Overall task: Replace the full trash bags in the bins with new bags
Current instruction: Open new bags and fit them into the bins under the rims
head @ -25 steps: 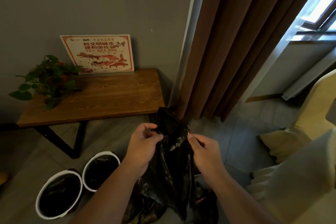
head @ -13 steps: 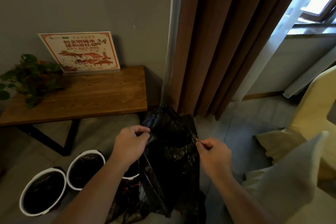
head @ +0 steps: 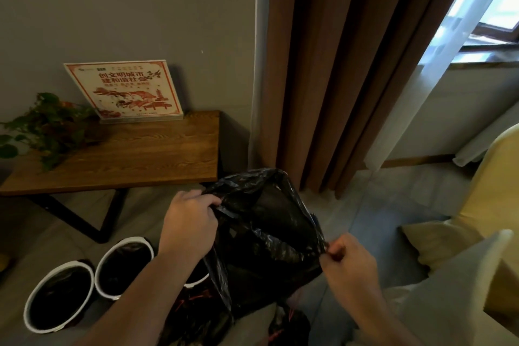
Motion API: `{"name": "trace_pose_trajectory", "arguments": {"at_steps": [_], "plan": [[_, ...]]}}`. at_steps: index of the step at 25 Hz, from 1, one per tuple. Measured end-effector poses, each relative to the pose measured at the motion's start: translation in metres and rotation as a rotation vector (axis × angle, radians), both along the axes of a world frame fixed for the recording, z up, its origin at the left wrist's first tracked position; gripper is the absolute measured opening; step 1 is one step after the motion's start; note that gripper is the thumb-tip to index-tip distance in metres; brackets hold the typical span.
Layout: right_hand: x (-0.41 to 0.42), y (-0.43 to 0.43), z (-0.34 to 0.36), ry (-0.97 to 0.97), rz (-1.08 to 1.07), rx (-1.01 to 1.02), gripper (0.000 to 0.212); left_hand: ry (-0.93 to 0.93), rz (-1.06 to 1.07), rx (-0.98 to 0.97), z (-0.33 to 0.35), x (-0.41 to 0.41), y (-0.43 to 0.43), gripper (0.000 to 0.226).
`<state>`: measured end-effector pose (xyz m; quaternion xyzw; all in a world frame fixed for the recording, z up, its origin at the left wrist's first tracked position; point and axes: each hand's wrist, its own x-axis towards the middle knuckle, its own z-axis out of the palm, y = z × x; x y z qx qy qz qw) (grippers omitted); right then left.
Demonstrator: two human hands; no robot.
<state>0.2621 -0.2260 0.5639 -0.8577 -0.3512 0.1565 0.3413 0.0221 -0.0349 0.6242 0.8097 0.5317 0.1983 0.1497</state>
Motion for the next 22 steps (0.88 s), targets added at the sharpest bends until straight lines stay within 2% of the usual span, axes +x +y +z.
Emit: {"name": "trace_pose_trajectory", "arguments": {"at_steps": [4,5,10,13,15,17,19,22], "plan": [[0.003,0.008,0.012,0.050,0.203,-0.069,0.069,-0.029,-0.281,0.030,0.011,0.010,0.001,0.040],[0.003,0.020,0.017,0.031,0.245,-0.081,0.069,-0.033,-0.359,0.037,0.014,0.012,0.004,0.041],[0.000,0.101,0.039,-0.234,0.501,-0.182,0.034,-0.154,-0.524,0.007,0.030,-0.002,0.034,0.041],[-0.012,0.124,0.042,-0.264,0.439,-0.100,0.028,-0.179,-0.476,0.039,0.029,-0.025,0.054,0.036],[-0.021,0.126,0.047,-0.285,0.345,0.011,0.026,-0.124,-0.433,0.131,0.022,-0.041,0.066,0.029],[-0.029,0.124,0.059,-0.304,0.298,0.075,0.027,-0.031,-0.418,0.206,0.009,-0.056,0.075,0.037],[-0.035,0.122,0.076,-0.313,0.281,0.074,0.034,0.055,-0.410,0.192,-0.006,-0.070,0.082,0.047],[-0.039,0.112,0.097,-0.337,0.280,0.008,0.041,0.148,-0.446,0.179,-0.030,-0.084,0.085,0.045]]}}
